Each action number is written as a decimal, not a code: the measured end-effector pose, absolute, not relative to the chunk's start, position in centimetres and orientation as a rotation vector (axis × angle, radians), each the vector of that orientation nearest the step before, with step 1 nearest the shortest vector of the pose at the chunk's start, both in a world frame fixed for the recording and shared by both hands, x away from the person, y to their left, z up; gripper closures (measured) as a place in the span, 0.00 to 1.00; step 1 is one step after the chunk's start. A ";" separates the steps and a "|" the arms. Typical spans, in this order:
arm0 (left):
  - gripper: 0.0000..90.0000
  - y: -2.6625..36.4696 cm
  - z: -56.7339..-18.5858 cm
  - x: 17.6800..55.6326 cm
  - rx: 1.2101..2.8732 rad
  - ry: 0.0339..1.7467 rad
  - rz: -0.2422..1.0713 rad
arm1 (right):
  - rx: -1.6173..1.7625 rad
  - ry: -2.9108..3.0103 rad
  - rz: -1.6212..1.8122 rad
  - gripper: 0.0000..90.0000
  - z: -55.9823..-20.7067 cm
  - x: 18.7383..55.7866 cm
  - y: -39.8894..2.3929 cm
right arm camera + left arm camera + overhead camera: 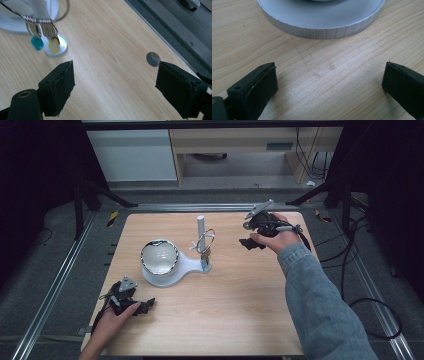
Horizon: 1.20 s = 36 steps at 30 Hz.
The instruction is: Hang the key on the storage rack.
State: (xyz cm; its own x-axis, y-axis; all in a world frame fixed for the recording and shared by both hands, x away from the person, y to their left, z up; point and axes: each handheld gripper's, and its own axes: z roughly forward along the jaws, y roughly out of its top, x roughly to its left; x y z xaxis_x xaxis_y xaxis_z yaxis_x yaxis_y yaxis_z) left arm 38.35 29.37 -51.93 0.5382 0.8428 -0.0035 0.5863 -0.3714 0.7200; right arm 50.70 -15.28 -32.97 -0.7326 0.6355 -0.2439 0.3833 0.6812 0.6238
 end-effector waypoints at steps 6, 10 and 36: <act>0.00 29.4 -51.9 38.3 2.096 1.150 0.485 | 0.802 2.437 0.738 0.18 -35.0 50.0 -16.3; 0.00 29.4 -51.9 38.3 2.097 1.150 0.485 | 0.810 2.448 0.732 0.18 -36.0 49.5 -16.7; 0.00 29.4 -51.9 38.3 2.097 1.150 0.485 | 0.954 2.528 0.778 0.17 -45.3 45.2 -19.0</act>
State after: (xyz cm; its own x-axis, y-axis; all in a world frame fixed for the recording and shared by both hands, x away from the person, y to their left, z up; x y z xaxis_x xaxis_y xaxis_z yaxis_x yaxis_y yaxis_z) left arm 38.35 29.37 -51.93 0.5386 0.8426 -0.0029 0.5860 -0.3721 0.7198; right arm 45.20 -18.97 -45.32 -0.7224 0.6830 -0.1085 0.5038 0.6272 0.5940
